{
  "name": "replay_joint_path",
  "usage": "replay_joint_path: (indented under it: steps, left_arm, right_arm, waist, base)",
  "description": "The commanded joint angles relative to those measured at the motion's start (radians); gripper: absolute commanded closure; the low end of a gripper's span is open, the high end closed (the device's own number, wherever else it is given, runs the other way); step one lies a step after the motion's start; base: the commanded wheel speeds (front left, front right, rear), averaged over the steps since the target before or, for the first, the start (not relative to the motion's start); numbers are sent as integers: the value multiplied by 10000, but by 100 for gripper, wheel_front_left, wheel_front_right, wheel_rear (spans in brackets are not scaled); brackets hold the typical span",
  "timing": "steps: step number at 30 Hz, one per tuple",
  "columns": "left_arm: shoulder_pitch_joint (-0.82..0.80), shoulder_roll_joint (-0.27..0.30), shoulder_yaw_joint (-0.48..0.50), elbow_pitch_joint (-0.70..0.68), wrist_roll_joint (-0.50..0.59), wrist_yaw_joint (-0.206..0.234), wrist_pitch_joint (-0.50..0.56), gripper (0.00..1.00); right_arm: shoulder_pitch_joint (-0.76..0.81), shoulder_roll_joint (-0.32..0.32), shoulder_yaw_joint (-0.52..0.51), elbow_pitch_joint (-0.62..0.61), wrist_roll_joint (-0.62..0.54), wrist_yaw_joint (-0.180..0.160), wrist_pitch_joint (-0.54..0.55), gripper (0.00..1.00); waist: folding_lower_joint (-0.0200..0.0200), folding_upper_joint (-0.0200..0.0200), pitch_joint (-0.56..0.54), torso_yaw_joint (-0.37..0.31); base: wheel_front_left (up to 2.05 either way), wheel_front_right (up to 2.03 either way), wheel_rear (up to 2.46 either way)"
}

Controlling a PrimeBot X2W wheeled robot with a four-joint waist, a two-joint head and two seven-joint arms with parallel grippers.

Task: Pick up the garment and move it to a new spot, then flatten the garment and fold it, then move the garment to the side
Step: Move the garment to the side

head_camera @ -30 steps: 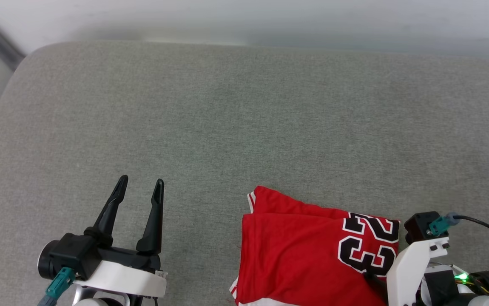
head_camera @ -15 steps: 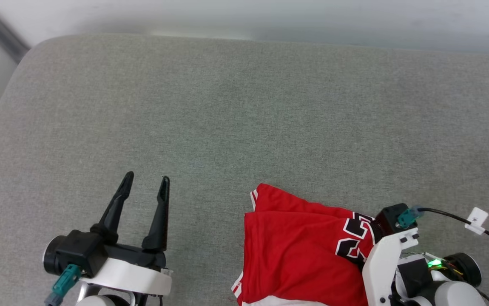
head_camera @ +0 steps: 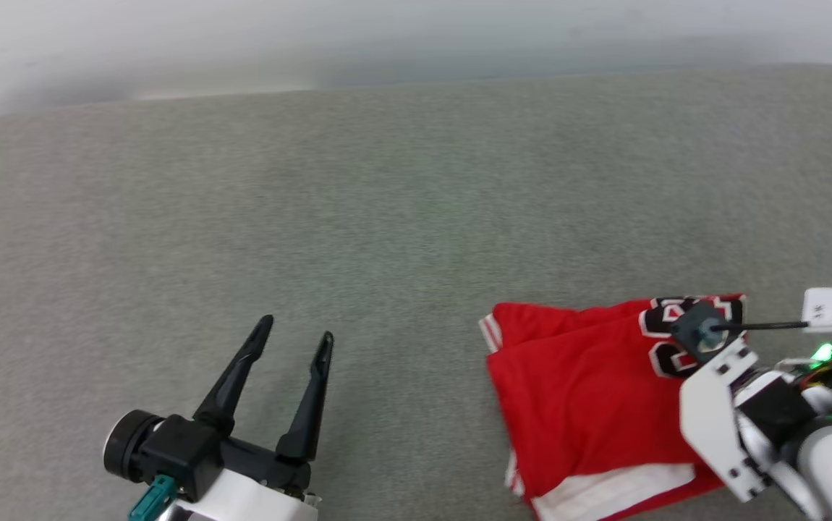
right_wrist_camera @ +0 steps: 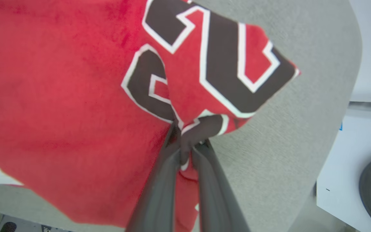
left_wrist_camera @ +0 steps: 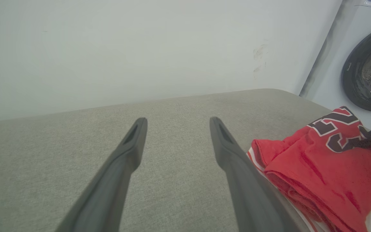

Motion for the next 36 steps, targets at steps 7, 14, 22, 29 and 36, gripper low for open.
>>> replay_joint_path:
  steps: [7, 14, 22, 29, 36]
  left_arm:
    - [-498, 225, -600, -665, 224, -14, -19, 0]
    - [-1046, 653, -779, -1334, 6, -14, -21, 0]
    - [-1810, 1473, -941, -2102, 64, -14, -21, 0]
    - [-2258, 1940, -857, -2750, -533, -14, -20, 0]
    - [-2303, 1909, -749, -2589, -617, -15, -20, 0]
  right_arm:
    - [-1169, -2356, 63, -411, 402, -13, 34, 100]
    - [-1922, -2864, -697, 410, 433, -13, -895, 100]
    - [-2714, -2650, -2432, 2274, -222, -13, -2287, 100]
    - [-2979, -1997, -4847, 4533, -1076, -14, -4095, 100]
    - [-3166, -1609, -5410, 4966, -1567, -14, -4621, 100]
  waist:
    - [-1, 0, 968, -1660]
    - [-1, 0, 2151, -2499]
    - [-1, 0, 3637, -2762]
    - [-1, 0, 4692, -2672]
    - [-1, 0, 4592, -2570]
  base:
    - [0, 0, 0]
    - [0, 0, 0]
    - [0, 0, 0]
    - [0, 0, 0]
    - [0, 0, 0]
